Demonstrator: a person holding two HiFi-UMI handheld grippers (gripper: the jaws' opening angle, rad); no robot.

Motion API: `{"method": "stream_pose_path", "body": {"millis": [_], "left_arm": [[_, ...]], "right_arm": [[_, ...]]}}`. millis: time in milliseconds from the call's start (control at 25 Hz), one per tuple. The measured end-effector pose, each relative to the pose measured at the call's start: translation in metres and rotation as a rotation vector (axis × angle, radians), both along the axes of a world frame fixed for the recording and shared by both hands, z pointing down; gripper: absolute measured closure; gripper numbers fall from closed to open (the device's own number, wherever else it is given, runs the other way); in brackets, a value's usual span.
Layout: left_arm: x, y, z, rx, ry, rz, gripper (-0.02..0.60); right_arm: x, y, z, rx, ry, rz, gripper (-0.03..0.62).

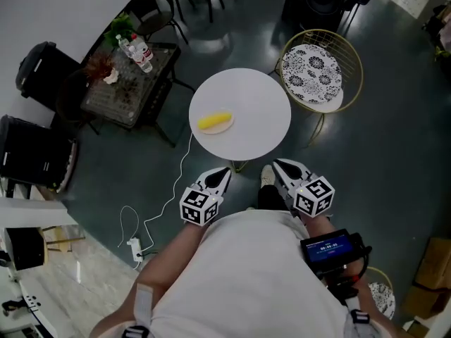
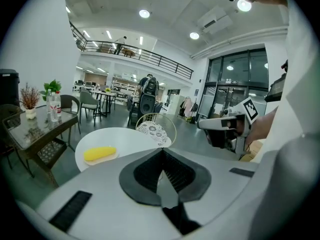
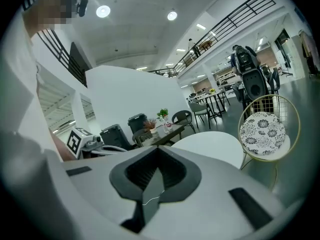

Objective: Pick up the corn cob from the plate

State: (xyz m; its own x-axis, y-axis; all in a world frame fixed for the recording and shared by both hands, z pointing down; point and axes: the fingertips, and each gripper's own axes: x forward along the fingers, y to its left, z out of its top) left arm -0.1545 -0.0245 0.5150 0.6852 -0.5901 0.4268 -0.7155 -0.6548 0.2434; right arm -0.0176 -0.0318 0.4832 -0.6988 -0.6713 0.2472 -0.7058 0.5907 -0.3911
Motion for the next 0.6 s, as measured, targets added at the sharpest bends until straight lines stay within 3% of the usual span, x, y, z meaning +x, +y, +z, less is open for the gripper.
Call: {"method": "stream_pose_path", "body": {"millis": [400, 600], "left_arm": [[-0.014, -0.024, -0.002, -0.011, 0.008, -0.023, 0.574], [0.003, -0.063, 0.013, -0.035, -0.019, -0.008, 0.574]], "right_arm": [[-0.018, -0.035, -0.005, -0.008, -0.005, -0.062, 0.586], [-0.004, -0.078, 0.012, -0.04, -0.018, -0.084, 0.586]]}}
